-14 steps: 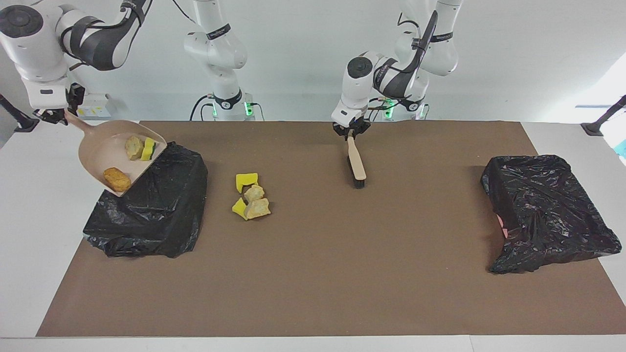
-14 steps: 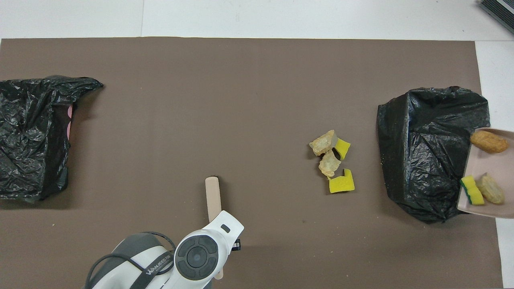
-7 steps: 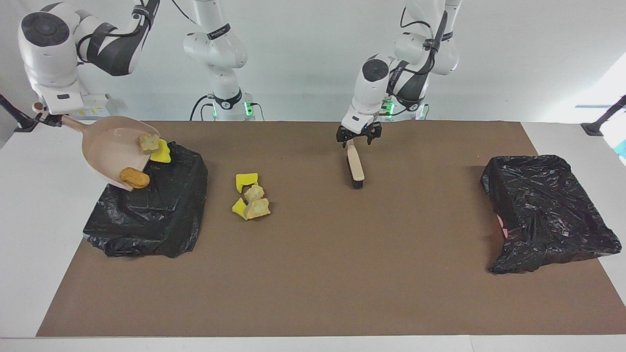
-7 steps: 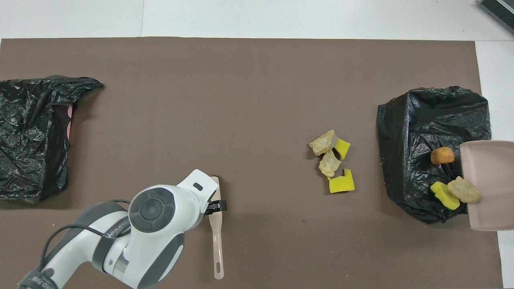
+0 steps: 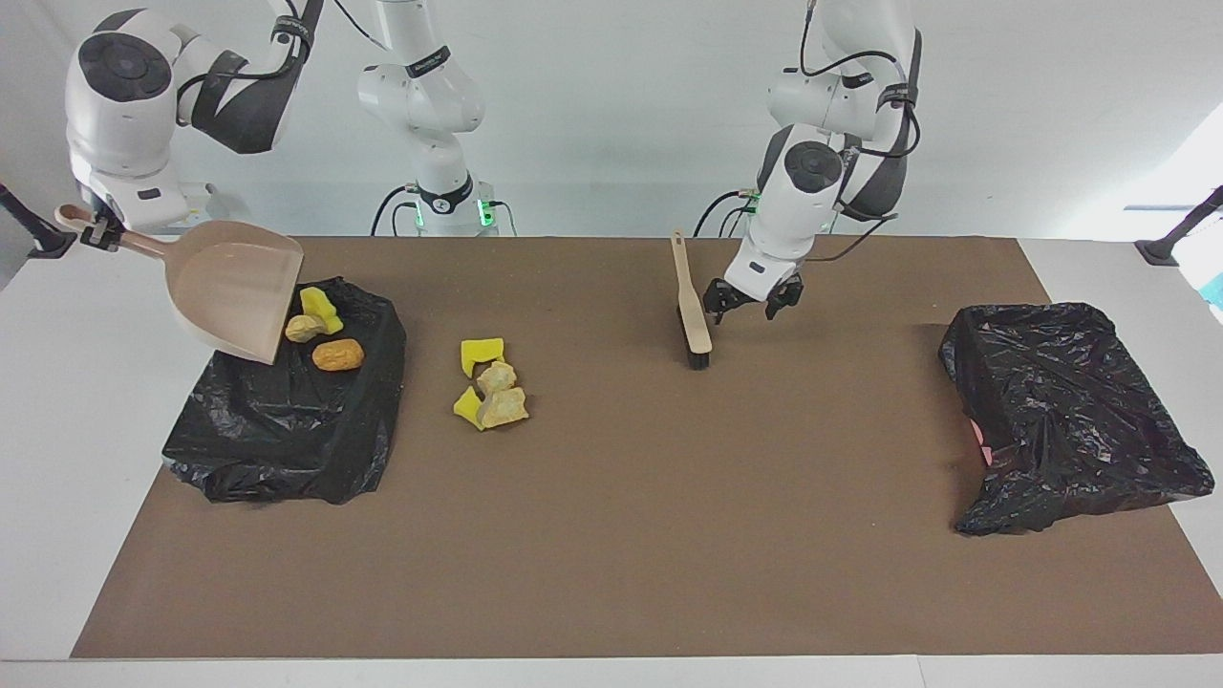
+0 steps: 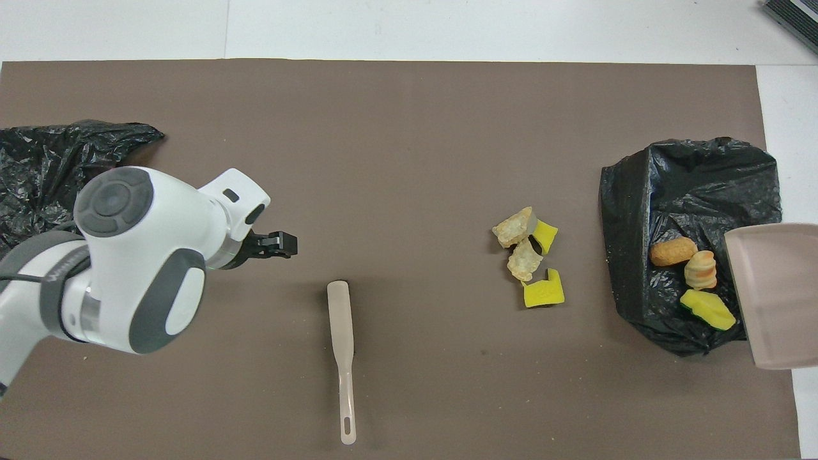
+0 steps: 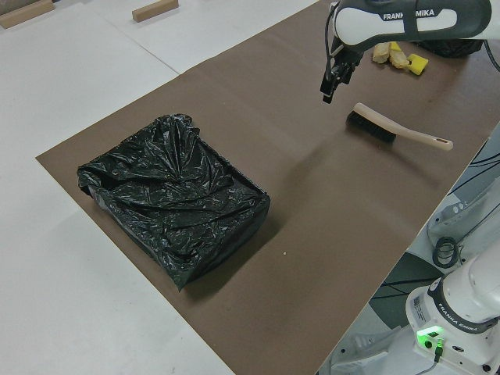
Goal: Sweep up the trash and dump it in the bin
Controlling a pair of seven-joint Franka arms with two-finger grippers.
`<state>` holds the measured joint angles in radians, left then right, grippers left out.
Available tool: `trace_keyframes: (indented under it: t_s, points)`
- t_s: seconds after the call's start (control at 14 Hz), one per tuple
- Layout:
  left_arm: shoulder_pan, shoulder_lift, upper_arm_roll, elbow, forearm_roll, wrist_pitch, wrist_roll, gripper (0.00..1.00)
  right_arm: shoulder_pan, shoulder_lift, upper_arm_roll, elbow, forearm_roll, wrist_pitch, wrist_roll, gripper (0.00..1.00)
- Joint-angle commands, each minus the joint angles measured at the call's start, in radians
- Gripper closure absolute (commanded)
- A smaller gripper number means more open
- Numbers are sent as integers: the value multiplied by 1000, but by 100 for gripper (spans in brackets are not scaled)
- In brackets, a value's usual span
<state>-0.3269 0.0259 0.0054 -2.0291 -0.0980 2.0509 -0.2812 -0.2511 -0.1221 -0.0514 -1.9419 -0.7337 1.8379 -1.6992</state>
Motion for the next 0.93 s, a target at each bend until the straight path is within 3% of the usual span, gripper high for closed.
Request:
trace_keyframes:
  t_s: [0.0,0.28,0.43,0.64,0.85]
  points:
    - [104,14,-12,113,12,-116,142,0,-2,-10,-1,43,-29,-32,4,100]
    - [212,9,-12,257,14,-303,272,0,4,-19,13,168,13,-195,30,100]
    - [241,12,-10,340,15,-374,275,0,7,-36,62,205,89,-271,142,100]
    - [258,9,-10,385,15,-419,275,0,7,-60,163,202,257,-371,463,100]
    - [255,5,-10,383,72,-423,280,0,59,-73,280,192,443,-393,941,100]
